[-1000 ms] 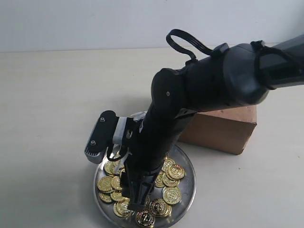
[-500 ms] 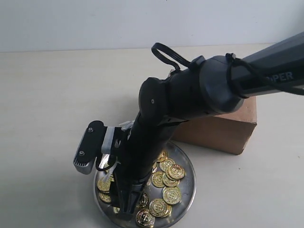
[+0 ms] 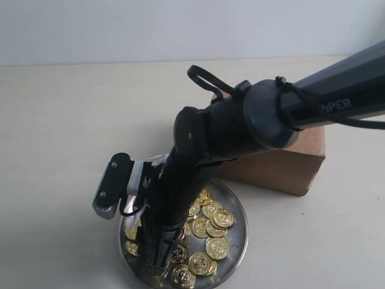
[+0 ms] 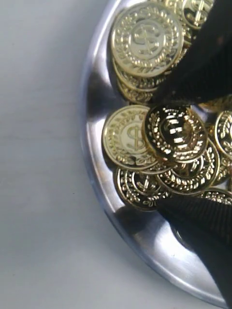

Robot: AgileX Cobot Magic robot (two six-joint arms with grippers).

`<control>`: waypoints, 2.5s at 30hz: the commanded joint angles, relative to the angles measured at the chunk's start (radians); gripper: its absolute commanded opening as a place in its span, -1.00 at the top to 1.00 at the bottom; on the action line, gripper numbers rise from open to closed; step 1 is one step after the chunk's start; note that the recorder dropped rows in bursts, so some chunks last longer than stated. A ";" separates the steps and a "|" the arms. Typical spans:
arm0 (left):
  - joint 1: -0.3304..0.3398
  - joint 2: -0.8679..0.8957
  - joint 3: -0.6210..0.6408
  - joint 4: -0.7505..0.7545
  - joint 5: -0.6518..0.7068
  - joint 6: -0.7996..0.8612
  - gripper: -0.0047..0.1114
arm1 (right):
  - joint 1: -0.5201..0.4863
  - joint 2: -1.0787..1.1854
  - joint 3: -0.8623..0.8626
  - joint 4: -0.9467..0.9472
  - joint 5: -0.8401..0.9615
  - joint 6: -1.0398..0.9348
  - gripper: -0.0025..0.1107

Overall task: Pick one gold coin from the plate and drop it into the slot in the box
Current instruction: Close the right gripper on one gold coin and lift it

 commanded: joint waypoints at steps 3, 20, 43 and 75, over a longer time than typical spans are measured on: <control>-0.005 -0.004 0.004 -0.012 -0.010 0.002 0.92 | 0.001 0.001 -0.004 -0.001 -0.011 -0.007 0.04; -0.005 -0.004 0.004 -0.012 -0.010 0.002 0.92 | 0.001 -0.009 -0.004 -0.009 0.032 -0.007 0.02; -0.005 -0.004 0.004 -0.012 -0.010 0.002 0.92 | 0.001 -0.040 -0.004 -0.063 0.062 0.002 0.00; -0.005 -0.004 0.004 -0.012 -0.010 0.002 0.92 | 0.001 -0.009 -0.004 -0.111 0.063 0.023 0.29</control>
